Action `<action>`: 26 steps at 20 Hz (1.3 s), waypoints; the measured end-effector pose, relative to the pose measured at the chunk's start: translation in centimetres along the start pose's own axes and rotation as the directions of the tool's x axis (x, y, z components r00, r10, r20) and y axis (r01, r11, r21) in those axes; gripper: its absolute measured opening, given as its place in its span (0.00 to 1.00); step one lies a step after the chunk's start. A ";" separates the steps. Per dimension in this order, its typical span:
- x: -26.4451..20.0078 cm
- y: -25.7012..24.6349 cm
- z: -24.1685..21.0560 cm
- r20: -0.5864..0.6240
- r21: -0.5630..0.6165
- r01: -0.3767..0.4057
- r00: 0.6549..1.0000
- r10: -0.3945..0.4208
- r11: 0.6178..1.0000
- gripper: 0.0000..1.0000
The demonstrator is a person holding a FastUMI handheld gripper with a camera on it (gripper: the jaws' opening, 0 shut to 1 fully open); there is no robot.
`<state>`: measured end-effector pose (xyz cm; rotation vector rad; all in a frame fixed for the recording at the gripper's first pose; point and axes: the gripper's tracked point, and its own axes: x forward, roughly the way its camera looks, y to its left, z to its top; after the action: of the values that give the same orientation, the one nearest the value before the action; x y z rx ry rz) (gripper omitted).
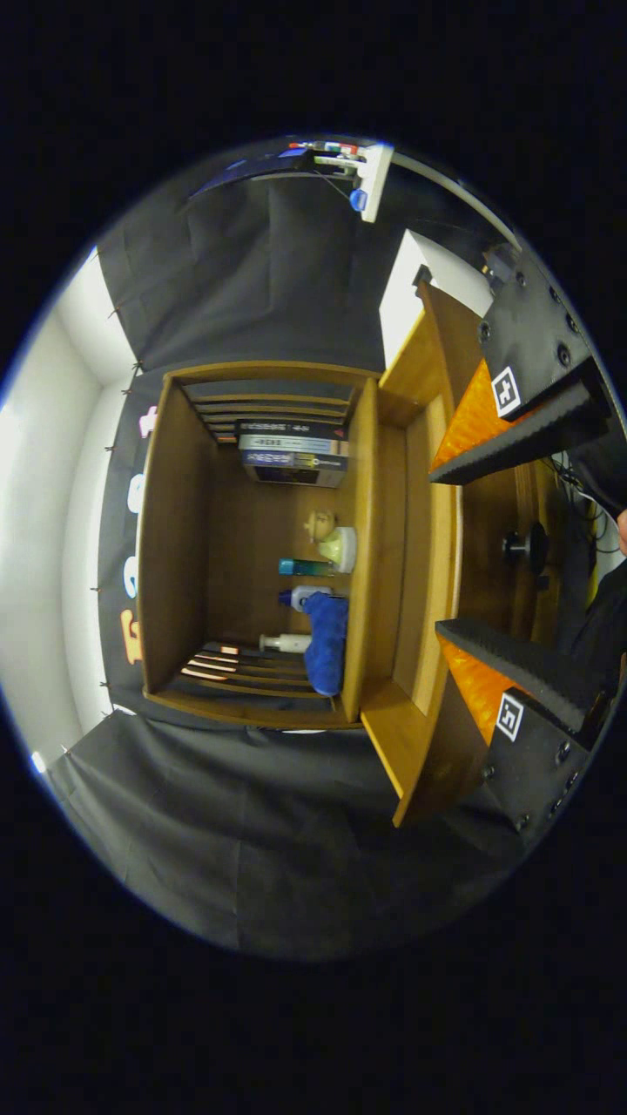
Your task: Pull open the drawer, take out the items inside it, and place them on the countertop above the cabinet.
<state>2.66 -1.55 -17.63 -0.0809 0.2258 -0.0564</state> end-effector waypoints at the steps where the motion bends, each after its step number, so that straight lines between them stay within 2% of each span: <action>1: 0.5 -0.1 -0.6 -0.007 0.001 0.002 1.000 -0.002 1.000 0.99; 9: 2.5 -1.0 -3.0 -0.010 0.018 0.038 0.999 -0.038 0.999 0.98; 12: 3.1 -0.6 -4.0 -0.016 -0.003 0.015 1.000 -0.015 1.000 0.97; 18: 3.5 -0.6 -2.8 -0.005 0.032 -0.008 1.000 0.008 0.999 0.97; 26: 8.5 -0.5 -1.5 0.006 0.018 -0.003 1.000 0.002 1.000 0.98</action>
<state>10.55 -2.67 -20.90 -0.0626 0.2189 -0.0557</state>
